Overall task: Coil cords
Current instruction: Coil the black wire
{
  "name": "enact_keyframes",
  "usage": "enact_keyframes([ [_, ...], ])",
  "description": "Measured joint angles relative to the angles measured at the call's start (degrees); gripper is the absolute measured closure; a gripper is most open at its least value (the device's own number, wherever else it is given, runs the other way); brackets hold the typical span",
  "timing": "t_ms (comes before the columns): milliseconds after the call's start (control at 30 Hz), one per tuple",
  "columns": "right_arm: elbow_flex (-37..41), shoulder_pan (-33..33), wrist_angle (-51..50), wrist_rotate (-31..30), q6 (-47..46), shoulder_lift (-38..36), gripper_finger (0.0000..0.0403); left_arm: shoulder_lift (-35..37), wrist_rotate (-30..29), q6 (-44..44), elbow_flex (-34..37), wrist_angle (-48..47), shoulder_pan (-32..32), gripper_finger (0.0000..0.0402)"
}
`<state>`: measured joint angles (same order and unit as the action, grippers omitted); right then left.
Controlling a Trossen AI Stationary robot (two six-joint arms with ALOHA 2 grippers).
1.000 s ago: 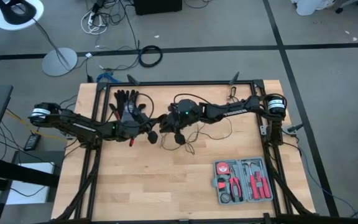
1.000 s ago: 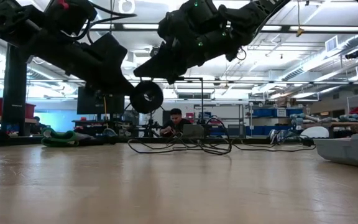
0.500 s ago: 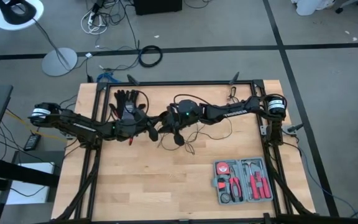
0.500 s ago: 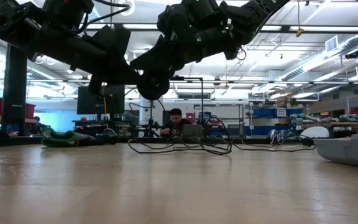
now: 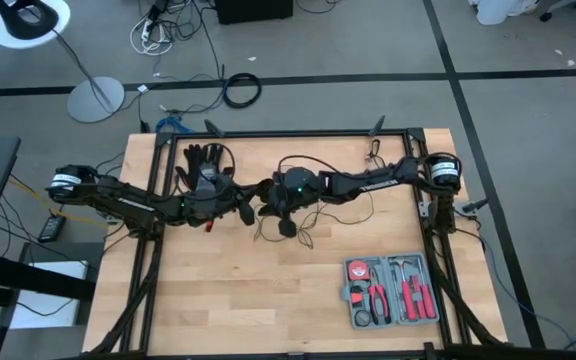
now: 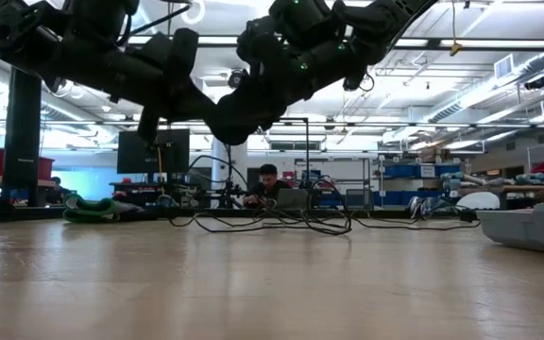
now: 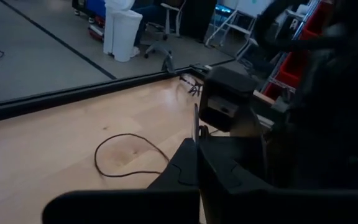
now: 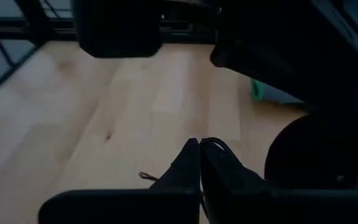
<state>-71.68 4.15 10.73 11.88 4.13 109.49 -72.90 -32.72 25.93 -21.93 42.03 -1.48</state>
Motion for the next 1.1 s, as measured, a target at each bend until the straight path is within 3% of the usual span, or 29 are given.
enact_keyframes([
  [167,0.0,-1.2,-3.5,-4.6,0.6,0.0,0.0395,0.0,-1.6,-1.7,-0.2,-0.6,0.0,0.0401],
  [400,0.0,-1.0,-10.3,-4.8,-1.6,0.1,0.0372,0.6,-9.1,-1.7,-0.2,-7.0,0.0,0.0401],
  [700,3.7,-1.0,-11.1,-7.8,-2.0,-0.8,0.0386,2.6,-13.2,-1.7,0.0,-11.9,-0.2,0.0401],
  [900,16.8,-0.3,-0.9,-11.0,-6.7,-7.3,0.0400,7.0,-14.0,-1.6,2.3,-11.9,-0.6,0.0401],
  [1100,33.2,0.9,24.2,-14.3,-11.7,-13.7,0.0387,8.2,-14.0,-1.7,2.7,-11.8,-1.4,0.0401],
])
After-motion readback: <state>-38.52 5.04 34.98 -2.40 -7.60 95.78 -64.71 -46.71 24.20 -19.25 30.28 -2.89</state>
